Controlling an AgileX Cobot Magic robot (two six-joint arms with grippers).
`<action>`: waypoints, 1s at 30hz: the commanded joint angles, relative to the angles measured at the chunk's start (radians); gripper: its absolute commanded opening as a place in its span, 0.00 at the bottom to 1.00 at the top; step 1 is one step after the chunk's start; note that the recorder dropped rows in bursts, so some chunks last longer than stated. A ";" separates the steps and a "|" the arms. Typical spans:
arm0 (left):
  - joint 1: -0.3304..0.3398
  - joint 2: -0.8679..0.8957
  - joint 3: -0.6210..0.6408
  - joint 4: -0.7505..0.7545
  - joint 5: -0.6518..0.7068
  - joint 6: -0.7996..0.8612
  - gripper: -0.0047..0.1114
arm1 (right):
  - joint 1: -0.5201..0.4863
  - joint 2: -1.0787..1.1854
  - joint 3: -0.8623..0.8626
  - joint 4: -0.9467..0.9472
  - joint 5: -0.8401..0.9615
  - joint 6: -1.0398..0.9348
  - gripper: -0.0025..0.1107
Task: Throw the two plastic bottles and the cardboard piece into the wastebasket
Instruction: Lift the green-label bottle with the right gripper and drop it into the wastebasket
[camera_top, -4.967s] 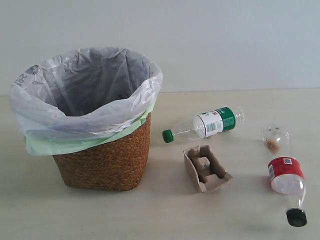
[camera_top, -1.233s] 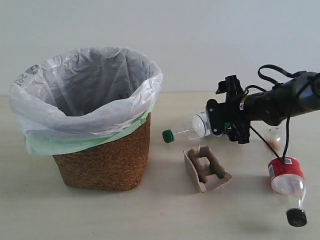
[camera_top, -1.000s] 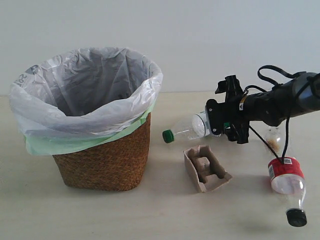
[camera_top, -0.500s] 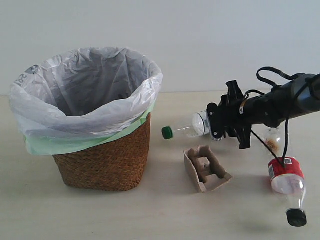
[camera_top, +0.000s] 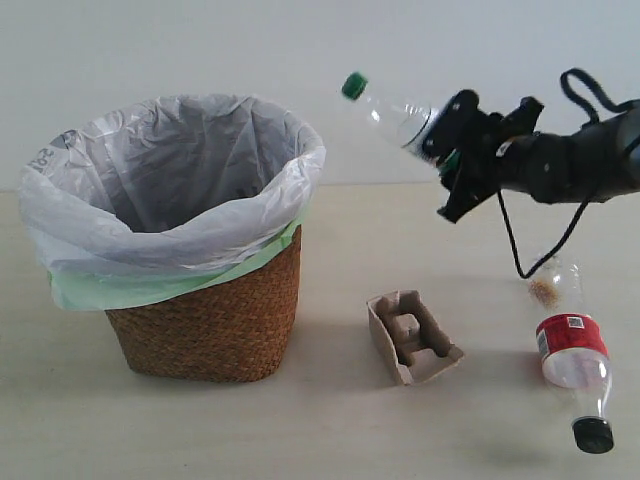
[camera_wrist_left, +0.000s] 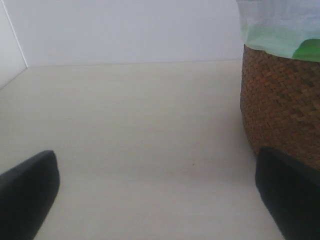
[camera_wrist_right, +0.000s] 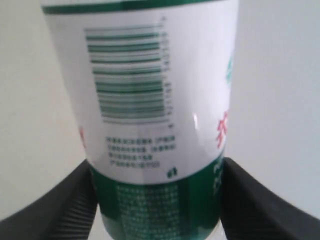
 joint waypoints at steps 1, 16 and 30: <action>-0.005 -0.003 -0.004 -0.002 -0.007 -0.009 0.97 | 0.000 -0.097 0.000 0.296 -0.053 0.007 0.02; -0.005 -0.003 -0.004 -0.002 -0.007 -0.009 0.97 | 0.004 -0.347 -0.056 0.354 0.228 0.613 0.02; -0.005 -0.003 -0.004 -0.002 -0.007 -0.009 0.97 | 0.346 -0.353 -0.268 0.486 0.478 0.597 0.02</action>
